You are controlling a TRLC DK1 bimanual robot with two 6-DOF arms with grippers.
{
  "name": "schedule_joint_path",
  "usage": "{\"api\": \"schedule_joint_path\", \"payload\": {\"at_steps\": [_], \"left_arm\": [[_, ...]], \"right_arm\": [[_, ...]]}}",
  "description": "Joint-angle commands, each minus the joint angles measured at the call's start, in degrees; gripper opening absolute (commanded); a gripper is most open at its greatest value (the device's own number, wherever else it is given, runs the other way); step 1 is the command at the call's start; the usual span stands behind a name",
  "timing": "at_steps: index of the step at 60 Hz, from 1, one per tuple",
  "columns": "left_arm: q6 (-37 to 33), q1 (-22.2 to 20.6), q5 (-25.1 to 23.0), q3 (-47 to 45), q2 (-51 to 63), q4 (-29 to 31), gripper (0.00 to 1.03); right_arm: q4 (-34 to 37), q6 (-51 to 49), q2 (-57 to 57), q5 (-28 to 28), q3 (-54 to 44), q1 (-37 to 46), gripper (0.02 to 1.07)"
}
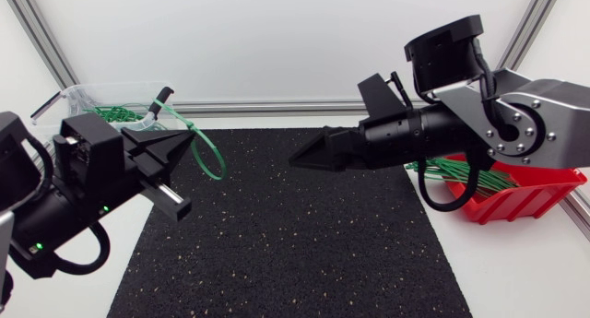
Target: Take a green cable tie from the red box, thread the tail through the head to close it, then place it in the transparent bin on the left.
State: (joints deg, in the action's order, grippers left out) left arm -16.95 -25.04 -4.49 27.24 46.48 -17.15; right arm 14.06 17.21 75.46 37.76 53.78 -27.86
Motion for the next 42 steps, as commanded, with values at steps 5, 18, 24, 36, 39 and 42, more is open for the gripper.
{"api": "schedule_joint_path", "payload": {"at_steps": [5,18,24,36,39,42], "left_arm": [[2.71,18.71,-4.82,9.67,5.11,2.21,0.05],[6.05,35.14,-5.18,26.98,20.14,7.48,0.04],[7.11,38.04,-5.09,36.39,27.53,13.02,0.04],[8.78,40.68,-1.13,51.07,41.59,20.14,0.04],[8.78,40.59,0.62,54.14,45.28,21.10,0.04],[8.78,40.33,1.24,57.83,49.06,24.35,0.04]], "right_arm": [[-3.08,-5.08,1.71,-4.89,-2.10,1.67,1.04],[-4.22,-7.98,-1.55,-12.88,-4.03,1.31,1.04],[-7.39,-10.36,-4.80,-18.60,-7.02,-0.80,1.04],[-7.65,-12.20,-9.81,-22.38,-10.01,-2.03,1.04],[-7.39,-12.20,-10.51,-22.46,-10.45,-2.03,1.04],[-6.86,-12.29,-11.39,-22.82,-10.80,-2.03,1.04]]}}
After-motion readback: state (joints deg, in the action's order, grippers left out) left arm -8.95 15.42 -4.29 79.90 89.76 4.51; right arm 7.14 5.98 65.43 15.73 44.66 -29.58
